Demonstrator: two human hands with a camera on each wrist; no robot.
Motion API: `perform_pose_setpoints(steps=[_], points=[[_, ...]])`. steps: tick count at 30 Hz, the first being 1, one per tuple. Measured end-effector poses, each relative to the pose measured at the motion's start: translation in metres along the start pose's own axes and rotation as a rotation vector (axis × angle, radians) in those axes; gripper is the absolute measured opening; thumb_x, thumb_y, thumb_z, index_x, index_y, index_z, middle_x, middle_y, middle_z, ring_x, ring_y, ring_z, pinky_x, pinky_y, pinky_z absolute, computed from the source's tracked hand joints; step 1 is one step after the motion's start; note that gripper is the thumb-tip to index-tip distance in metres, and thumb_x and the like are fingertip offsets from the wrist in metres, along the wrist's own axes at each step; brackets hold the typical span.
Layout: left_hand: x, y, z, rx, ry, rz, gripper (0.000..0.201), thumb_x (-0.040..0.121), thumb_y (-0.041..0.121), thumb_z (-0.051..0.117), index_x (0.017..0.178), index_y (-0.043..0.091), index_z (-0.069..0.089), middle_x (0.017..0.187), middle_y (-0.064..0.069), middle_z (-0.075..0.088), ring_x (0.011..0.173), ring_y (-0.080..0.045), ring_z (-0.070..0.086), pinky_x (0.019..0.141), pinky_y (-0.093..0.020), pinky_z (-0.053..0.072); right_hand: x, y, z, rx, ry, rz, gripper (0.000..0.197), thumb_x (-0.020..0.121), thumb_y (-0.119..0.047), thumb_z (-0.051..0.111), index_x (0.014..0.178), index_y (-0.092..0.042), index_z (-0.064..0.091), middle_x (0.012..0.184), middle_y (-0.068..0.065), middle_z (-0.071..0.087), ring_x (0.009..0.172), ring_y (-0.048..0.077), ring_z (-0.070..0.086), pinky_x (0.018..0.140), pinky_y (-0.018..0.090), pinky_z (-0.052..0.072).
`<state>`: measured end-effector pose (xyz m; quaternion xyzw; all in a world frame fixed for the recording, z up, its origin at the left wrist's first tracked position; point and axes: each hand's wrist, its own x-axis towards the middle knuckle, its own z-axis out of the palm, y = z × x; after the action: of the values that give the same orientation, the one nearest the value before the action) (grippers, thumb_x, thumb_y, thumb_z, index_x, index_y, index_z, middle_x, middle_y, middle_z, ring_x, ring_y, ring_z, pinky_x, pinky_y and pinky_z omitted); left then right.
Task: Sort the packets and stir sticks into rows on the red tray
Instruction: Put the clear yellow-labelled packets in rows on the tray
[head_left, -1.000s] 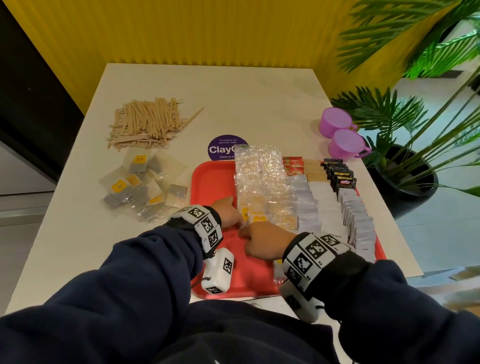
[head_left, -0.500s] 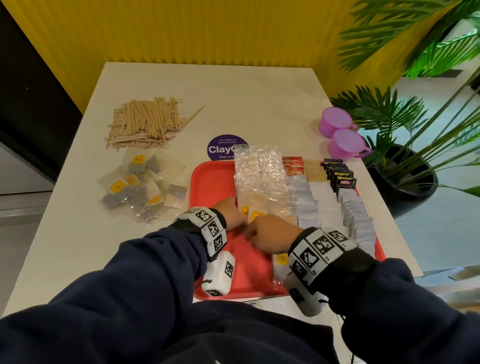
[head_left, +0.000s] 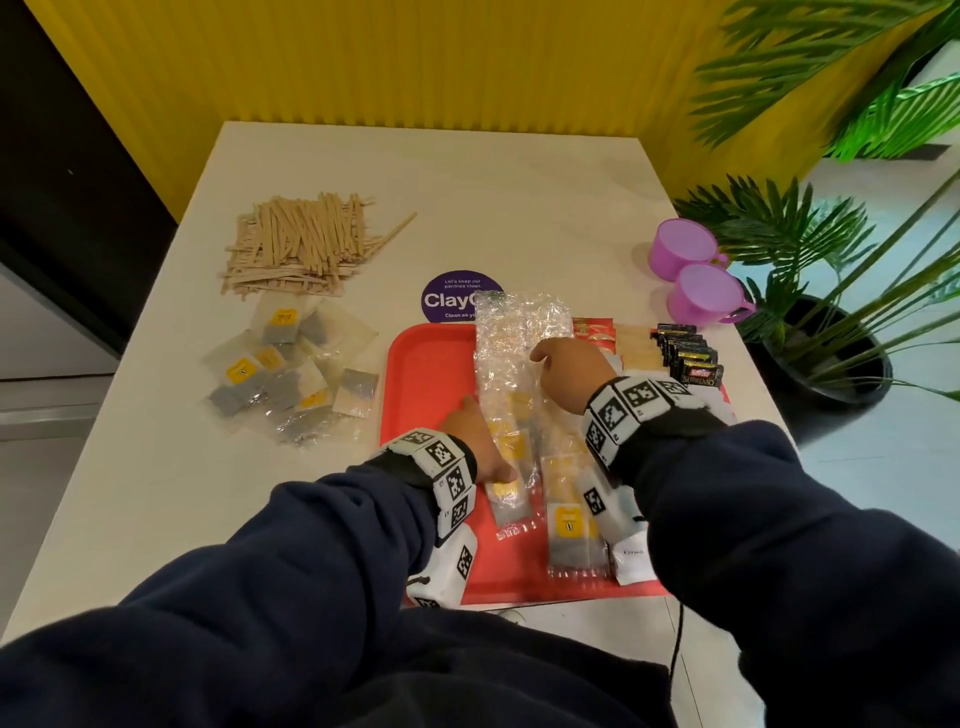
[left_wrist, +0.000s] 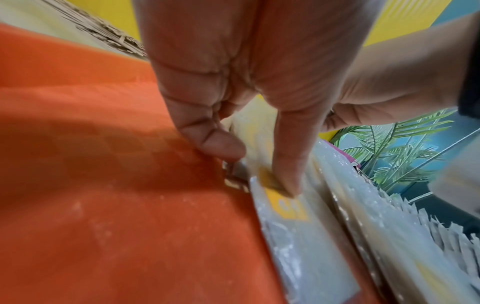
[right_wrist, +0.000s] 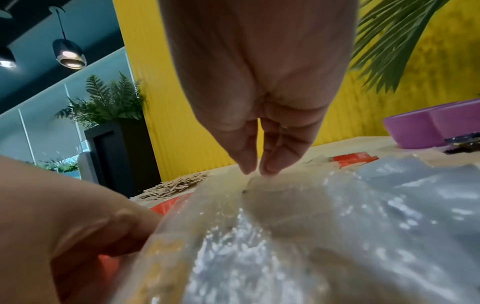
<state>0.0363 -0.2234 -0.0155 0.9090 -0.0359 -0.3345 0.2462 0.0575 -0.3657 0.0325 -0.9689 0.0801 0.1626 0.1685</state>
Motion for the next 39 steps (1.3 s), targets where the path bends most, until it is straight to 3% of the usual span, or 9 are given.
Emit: perform_pose_setpoints(steps=[4,10,13,15,19,23,30,36,39], points=[[0.003,-0.002,-0.001,-0.03,0.019,-0.005,0.101,0.063,0.026,0.085,0.14,0.007,0.022,0.124,-0.009,0.053,0.108,-0.026,0.056,0.083,-0.03,0.048,0.01,-0.005,0.003,0.057,0.03,-0.034,0.035,0.089,0.001,0.042,0.115,-0.012,0.061,0.124,0.007,0.058,0.111,0.023,0.055,0.087,0.024,0.041],[0.006,-0.007,-0.005,-0.089,0.04,0.003,0.092,0.058,0.027,0.086,0.133,0.015,0.033,0.118,-0.005,0.056,0.103,-0.024,0.058,0.088,-0.038,0.051,0.01,-0.005,-0.004,0.094,0.035,-0.071,0.032,0.087,-0.002,0.048,0.115,-0.012,0.06,0.118,0.006,0.059,0.106,0.022,0.055,0.078,0.021,0.037],[0.008,-0.011,-0.007,-0.106,0.029,0.024,0.087,0.059,0.029,0.084,0.131,0.017,0.037,0.114,-0.003,0.057,0.1,-0.022,0.058,0.087,-0.037,0.05,-0.008,-0.005,-0.009,0.093,0.021,-0.17,0.026,0.087,-0.002,0.049,0.104,-0.01,0.066,0.109,0.005,0.065,0.09,0.015,0.056,0.076,0.02,0.038],[0.007,-0.01,-0.009,-0.114,0.01,0.021,0.085,0.061,0.03,0.082,0.131,0.018,0.036,0.114,-0.003,0.057,0.099,-0.023,0.058,0.086,-0.036,0.05,-0.027,-0.006,-0.007,0.049,-0.123,-0.271,0.024,0.087,-0.002,0.05,0.098,-0.009,0.07,0.104,0.003,0.068,0.085,0.012,0.057,0.076,0.018,0.04],[0.014,-0.009,-0.005,-0.106,0.013,0.028,0.084,0.05,0.042,0.08,0.123,0.023,0.043,0.11,0.002,0.062,0.096,-0.019,0.061,0.084,-0.034,0.053,-0.061,-0.013,0.009,-0.1,-0.441,-0.436,0.025,0.085,-0.004,0.055,0.101,-0.012,0.073,0.104,0.001,0.07,0.094,0.014,0.063,0.085,0.021,0.045],[0.014,-0.011,-0.012,-0.132,0.052,0.015,0.073,0.067,0.026,0.079,0.129,0.017,0.04,0.117,-0.004,0.058,0.103,-0.022,0.057,0.082,-0.028,0.046,-0.074,-0.021,0.033,-0.198,-0.598,-0.543,0.031,0.087,-0.002,0.053,0.112,-0.01,0.068,0.115,0.001,0.067,0.104,0.015,0.06,0.082,0.016,0.037],[0.009,-0.014,-0.021,-0.204,0.099,0.039,0.093,0.077,0.044,0.071,0.147,0.011,0.019,0.148,-0.008,0.034,0.132,-0.026,0.038,0.104,-0.032,0.034,-0.067,-0.017,0.045,-0.188,-0.459,-0.53,0.034,0.084,0.003,0.048,0.108,-0.007,0.07,0.112,0.006,0.068,0.102,0.023,0.06,0.087,0.027,0.045],[0.004,-0.017,-0.019,-0.136,0.062,-0.002,0.097,0.065,0.028,0.082,0.144,0.012,0.029,0.135,-0.008,0.049,0.119,-0.024,0.05,0.093,-0.028,0.042,-0.07,-0.012,0.032,-0.076,-0.452,-0.481,0.033,0.087,-0.001,0.051,0.113,-0.012,0.068,0.114,0.001,0.068,0.105,0.015,0.06,0.083,0.016,0.039],[0.001,-0.015,-0.019,-0.148,0.067,-0.01,0.091,0.066,0.025,0.082,0.142,0.012,0.034,0.131,-0.006,0.052,0.116,-0.024,0.052,0.09,-0.028,0.043,-0.069,-0.012,0.033,-0.121,-0.475,-0.459,0.033,0.086,-0.002,0.053,0.113,-0.013,0.068,0.113,0.002,0.068,0.103,0.017,0.061,0.086,0.02,0.043]])
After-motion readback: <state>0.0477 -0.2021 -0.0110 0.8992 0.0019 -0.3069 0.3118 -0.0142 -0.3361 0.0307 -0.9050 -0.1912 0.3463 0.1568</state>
